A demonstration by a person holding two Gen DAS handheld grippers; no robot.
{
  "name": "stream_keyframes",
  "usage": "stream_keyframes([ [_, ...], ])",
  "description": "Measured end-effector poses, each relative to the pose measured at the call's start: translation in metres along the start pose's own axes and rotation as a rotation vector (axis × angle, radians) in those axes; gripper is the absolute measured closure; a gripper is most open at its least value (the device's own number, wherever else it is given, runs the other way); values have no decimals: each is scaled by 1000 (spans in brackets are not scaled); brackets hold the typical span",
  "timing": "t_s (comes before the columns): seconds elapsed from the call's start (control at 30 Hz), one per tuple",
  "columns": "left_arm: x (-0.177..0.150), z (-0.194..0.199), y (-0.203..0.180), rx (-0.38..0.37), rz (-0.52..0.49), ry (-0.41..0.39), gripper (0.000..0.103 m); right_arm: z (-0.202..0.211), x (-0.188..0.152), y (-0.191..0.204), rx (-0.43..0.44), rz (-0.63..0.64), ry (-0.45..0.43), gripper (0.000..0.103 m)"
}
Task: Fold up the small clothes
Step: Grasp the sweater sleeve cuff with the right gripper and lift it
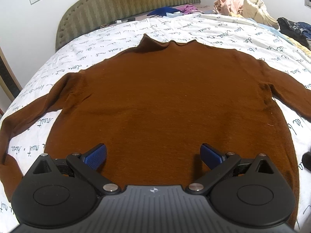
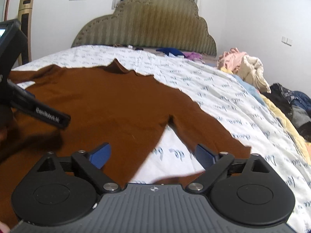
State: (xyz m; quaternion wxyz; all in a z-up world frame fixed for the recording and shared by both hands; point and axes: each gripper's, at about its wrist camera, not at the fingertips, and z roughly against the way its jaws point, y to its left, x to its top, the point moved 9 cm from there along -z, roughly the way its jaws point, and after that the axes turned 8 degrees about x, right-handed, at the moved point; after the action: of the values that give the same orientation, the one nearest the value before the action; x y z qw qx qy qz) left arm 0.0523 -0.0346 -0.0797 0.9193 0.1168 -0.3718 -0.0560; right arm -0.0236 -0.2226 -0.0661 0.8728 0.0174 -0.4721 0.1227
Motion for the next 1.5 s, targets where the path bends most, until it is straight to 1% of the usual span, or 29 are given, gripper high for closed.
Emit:
stream_keyframes([
  [0.03,0,1,-2,-2,-3,0,0,2,-4,-3,0,-3,12,18],
  [0.17,-1,2,-5,7,-25,-8,0,6,-22,-9,-13,13,65,20],
  [0.27,-1,3,-7,15,-35,-11,0,9,-36,-9,0,40,115,21],
  [0.3,-1,3,-7,13,-35,-8,0,9,-41,-7,5,49,130,24],
  [0.37,-2,2,-8,10,-36,-3,0,7,-50,-7,7,55,159,37],
  [0.43,-2,3,-10,12,-45,-5,0,3,-56,-13,0,12,175,66],
  [0.47,-2,4,-10,16,-50,-6,0,5,-56,-18,-7,-14,164,73],
  [0.5,-2,4,-10,20,-56,-9,0,7,-53,-24,-10,-45,144,83],
  [0.53,-2,4,-10,23,-58,-11,0,11,-49,-31,-7,-81,119,87],
  [0.6,-1,4,-9,23,-55,-10,0,18,-40,-51,-19,-149,64,90],
  [0.63,-1,3,-9,21,-53,-7,0,23,-34,-65,-42,-182,34,91],
  [0.77,-2,2,-8,22,-55,-3,0,47,-20,-135,-188,-321,-83,91],
  [0.87,-3,2,-7,24,-55,-1,0,69,-29,-197,-329,-439,-142,91],
  [0.93,-3,1,-7,24,-51,1,0,78,-44,-230,-414,-498,-151,91],
  [0.97,-3,1,-7,23,-50,2,0,81,-53,-246,-456,-518,-137,91],
  [1.0,-3,0,-7,23,-50,3,0,79,-64,-256,-477,-539,-116,90],
  [1.07,-3,0,-7,22,-52,4,0,77,-86,-273,-508,-621,-97,78],
  [1.1,-4,0,-7,23,-53,4,0,81,-95,-278,-523,-655,-98,68],
  [1.13,-4,0,-8,25,-55,4,0,86,-103,-282,-537,-696,-118,54],
  [1.2,-4,0,-9,25,-59,6,0,97,-112,-281,-533,-775,-192,40],
  [1.27,-4,0,-10,26,-63,6,0,106,-114,-277,-509,-824,-254,40],
  [1.3,-4,0,-11,26,-65,6,0,106,-111,-273,-492,-818,-259,40],
  [1.33,-4,0,-12,26,-68,6,0,103,-107,-266,-475,-782,-239,40],
  [1.37,-4,0,-13,25,-71,6,0,96,-101,-258,-466,-715,-199,40],
  [1.4,-4,0,-13,25,-73,7,0,91,-96,-249,-465,-636,-160,40],
  [1.43,-4,0,-14,26,-76,7,0,84,-90,-238,-480,-531,-112,40],
  [1.5,-4,0,-14,27,-79,8,0,69,-84,-218,-535,-330,-14,40],
])
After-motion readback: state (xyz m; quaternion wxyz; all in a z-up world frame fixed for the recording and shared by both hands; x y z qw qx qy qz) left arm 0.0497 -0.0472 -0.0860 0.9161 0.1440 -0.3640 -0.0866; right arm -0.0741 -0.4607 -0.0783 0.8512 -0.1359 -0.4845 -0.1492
